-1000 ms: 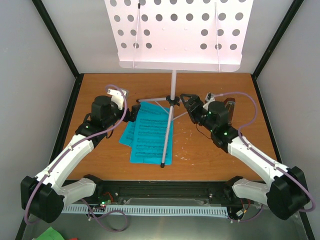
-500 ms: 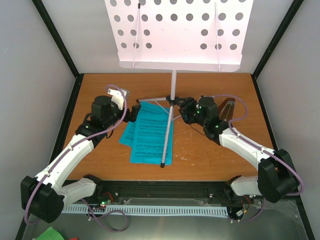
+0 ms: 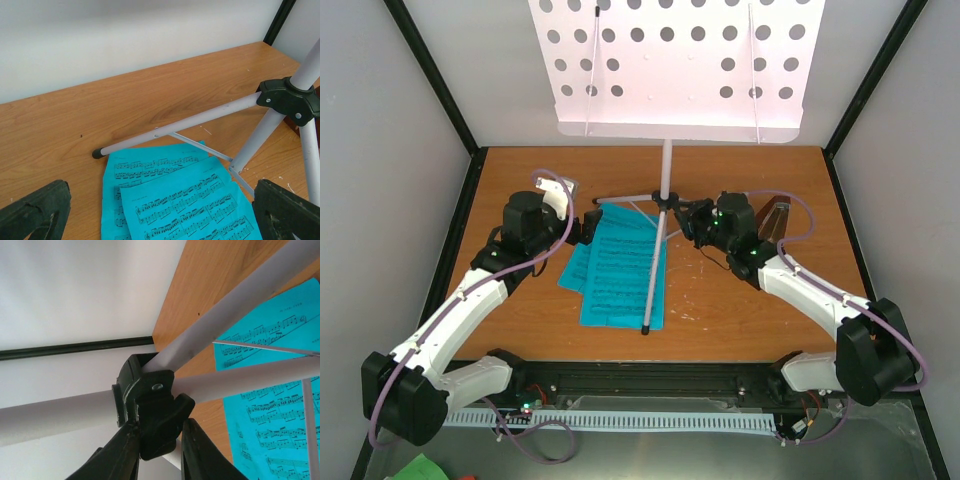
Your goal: Pack up the instrument practice props
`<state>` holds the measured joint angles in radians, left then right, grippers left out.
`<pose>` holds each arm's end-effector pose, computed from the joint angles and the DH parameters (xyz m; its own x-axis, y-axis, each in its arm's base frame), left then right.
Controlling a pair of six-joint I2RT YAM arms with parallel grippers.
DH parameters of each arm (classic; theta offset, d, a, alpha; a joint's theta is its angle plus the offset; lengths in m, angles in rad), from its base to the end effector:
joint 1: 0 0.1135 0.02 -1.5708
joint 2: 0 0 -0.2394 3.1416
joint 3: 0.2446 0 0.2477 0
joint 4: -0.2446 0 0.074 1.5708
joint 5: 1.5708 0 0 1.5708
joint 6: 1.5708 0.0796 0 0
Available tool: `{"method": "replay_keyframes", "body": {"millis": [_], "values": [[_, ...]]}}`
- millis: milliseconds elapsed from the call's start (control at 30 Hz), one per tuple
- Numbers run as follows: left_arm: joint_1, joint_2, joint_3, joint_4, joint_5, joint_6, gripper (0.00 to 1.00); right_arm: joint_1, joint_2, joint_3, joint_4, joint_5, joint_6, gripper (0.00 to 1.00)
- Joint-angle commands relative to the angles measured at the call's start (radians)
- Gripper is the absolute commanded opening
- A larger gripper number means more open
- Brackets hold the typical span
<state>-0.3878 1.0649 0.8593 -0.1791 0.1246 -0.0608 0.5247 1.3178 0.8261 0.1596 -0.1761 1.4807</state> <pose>0.2678 -0.1201 0.2752 -0.3760 0.0885 -0.9224 0.4599 0.8820 -0.1029 0.2910 0.1845 0.2350 -0.6593 0.7513 -0.0282 0.2238 0.2319 0.9467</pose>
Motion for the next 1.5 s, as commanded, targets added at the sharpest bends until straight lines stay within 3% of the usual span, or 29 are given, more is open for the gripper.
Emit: {"method": "replay_keyframes", "body": {"millis": [0, 100, 400, 600, 800, 900, 1233, 1467], "values": [[0.004, 0.005, 0.010, 0.026, 0.011, -0.001, 0.99, -0.002, -0.002, 0.022, 0.008, 0.016, 0.009, 0.20], [0.003, 0.006, 0.009, 0.026, 0.013, -0.001, 0.99, -0.002, -0.002, 0.019, 0.009, 0.013, 0.009, 0.17], [0.003, 0.008, 0.009, 0.026, 0.015, 0.000, 1.00, -0.002, -0.017, -0.002, 0.031, 0.039, -0.003, 0.31], [0.003, 0.010, 0.009, 0.026, 0.017, 0.001, 0.99, -0.002, -0.022, -0.005, 0.052, 0.035, -0.036, 0.16], [0.003, 0.009, 0.009, 0.026, 0.017, 0.000, 0.99, -0.002, -0.027, -0.018, 0.056, 0.040, -0.062, 0.14], [0.003, 0.009, 0.009, 0.026, 0.017, 0.001, 0.99, -0.002, -0.022, -0.034, 0.085, 0.034, -0.088, 0.07], [0.003, 0.013, 0.009, 0.026, 0.023, 0.001, 0.99, -0.002, -0.055, -0.137, 0.184, 0.065, -0.389, 0.03], [0.003, 0.019, 0.010, 0.026, 0.027, 0.002, 0.99, -0.002, -0.053, -0.185, 0.321, 0.033, -0.760, 0.03]]}}
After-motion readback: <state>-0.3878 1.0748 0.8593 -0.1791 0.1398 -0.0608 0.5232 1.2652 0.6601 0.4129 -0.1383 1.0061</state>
